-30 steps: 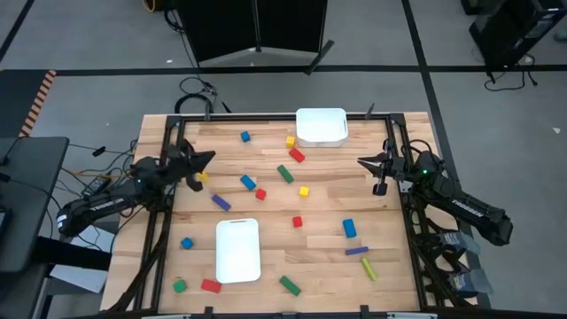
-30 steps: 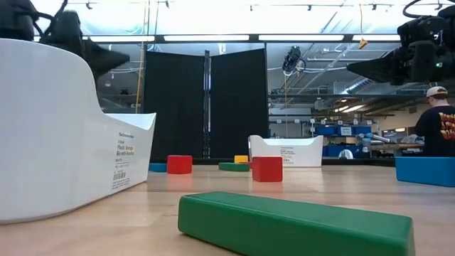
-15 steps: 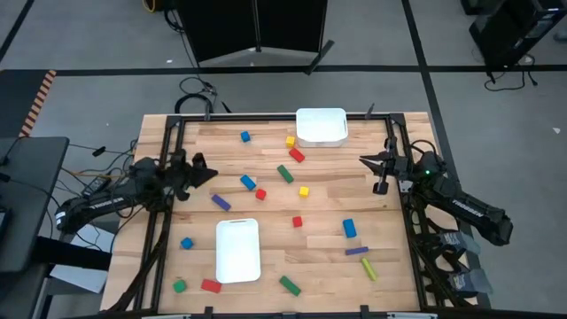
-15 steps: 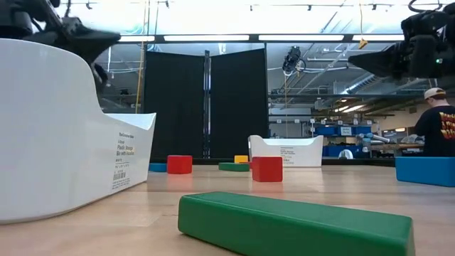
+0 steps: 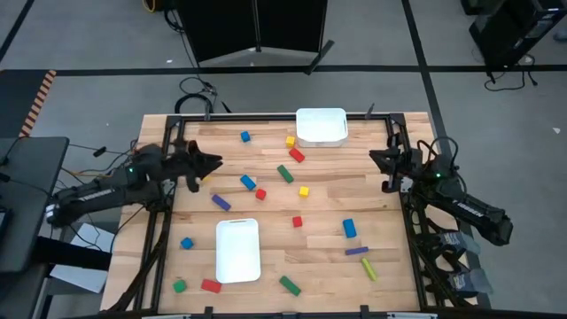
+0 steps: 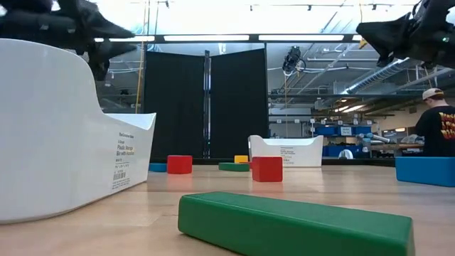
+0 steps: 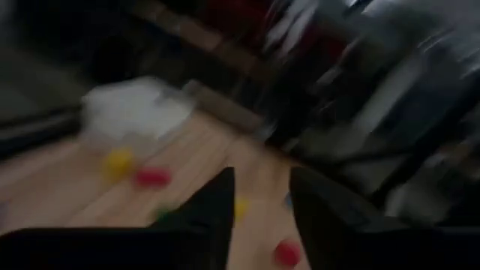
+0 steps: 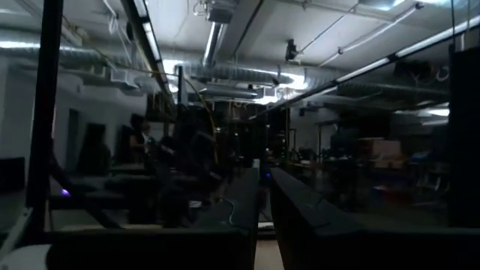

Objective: Sort blocks by size
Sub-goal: Put the yellow large block into the top white bin

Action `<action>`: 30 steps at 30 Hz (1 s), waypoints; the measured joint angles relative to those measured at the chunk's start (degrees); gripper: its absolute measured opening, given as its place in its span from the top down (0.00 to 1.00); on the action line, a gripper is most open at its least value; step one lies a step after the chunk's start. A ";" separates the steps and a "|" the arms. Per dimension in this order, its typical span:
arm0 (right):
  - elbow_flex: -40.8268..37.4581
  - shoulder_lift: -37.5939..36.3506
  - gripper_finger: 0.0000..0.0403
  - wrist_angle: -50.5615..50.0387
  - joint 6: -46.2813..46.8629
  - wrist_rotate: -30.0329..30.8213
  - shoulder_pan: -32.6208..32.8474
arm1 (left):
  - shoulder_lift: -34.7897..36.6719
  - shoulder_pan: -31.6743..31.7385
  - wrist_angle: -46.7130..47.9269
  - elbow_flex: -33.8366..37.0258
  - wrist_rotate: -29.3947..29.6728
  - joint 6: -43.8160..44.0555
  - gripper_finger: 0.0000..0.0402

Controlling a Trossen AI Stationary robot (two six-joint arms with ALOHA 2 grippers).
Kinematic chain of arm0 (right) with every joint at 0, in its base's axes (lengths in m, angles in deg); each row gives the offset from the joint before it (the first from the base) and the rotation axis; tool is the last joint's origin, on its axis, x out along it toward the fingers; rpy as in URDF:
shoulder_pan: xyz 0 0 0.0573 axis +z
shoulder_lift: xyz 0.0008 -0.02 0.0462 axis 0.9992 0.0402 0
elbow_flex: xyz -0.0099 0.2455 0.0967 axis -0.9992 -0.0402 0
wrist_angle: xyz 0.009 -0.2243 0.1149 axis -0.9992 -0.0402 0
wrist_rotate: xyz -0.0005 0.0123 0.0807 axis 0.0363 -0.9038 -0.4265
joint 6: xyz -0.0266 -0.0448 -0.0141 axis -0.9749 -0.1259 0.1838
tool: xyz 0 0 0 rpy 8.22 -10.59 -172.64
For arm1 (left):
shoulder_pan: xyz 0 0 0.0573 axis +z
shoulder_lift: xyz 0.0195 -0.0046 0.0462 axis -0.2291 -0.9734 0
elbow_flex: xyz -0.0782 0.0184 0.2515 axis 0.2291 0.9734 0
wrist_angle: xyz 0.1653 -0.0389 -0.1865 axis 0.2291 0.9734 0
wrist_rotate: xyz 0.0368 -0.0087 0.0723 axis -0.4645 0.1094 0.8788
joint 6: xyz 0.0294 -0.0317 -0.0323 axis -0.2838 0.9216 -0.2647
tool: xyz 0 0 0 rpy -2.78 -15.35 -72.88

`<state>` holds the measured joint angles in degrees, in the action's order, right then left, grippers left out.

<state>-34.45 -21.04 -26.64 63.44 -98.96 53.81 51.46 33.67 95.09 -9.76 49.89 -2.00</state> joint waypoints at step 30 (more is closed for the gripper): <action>0.00 0.02 0.89 -2.68 11.42 0.07 0.00 | -46.52 3.07 58.49 -26.05 21.75 -8.57 0.13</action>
<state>-34.45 -21.02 -29.32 74.86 -98.90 53.81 4.94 36.74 153.58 -35.81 71.64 -10.56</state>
